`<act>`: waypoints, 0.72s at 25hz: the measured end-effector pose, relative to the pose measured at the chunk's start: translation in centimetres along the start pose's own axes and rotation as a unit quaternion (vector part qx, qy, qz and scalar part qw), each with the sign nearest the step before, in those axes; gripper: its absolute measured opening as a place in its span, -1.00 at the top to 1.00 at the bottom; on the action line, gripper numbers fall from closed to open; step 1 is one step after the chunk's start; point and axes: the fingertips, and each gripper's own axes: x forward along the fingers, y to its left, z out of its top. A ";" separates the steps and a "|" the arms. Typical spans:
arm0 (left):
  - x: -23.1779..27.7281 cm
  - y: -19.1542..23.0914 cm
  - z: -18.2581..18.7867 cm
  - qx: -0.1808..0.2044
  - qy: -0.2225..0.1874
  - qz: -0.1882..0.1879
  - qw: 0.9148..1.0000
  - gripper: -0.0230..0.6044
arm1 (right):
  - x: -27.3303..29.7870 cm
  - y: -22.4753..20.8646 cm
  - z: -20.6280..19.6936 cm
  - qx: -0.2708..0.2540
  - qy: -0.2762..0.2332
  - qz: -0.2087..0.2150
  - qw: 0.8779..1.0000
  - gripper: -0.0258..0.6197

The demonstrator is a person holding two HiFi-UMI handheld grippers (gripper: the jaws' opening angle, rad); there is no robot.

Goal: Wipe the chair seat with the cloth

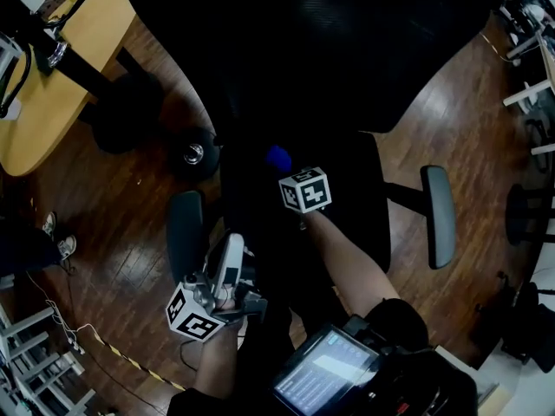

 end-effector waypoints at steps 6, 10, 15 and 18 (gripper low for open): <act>-0.2 1.1 0.3 -0.005 -0.011 0.003 1.000 0.95 | 8.0 4.1 0.8 -0.048 0.032 0.046 0.997 0.77; -0.5 2.3 0.7 -0.003 -0.009 0.009 1.000 0.95 | 9.2 4.6 0.9 -0.063 0.027 0.047 0.997 0.77; -0.1 2.5 0.7 -0.002 0.001 0.009 1.000 0.95 | 8.1 0.0 0.3 -0.053 0.031 -0.014 0.998 0.77; 0.3 2.4 0.5 -0.001 0.007 0.010 1.000 0.95 | 5.0 -5.9 -0.8 -0.021 0.027 -0.070 0.997 0.77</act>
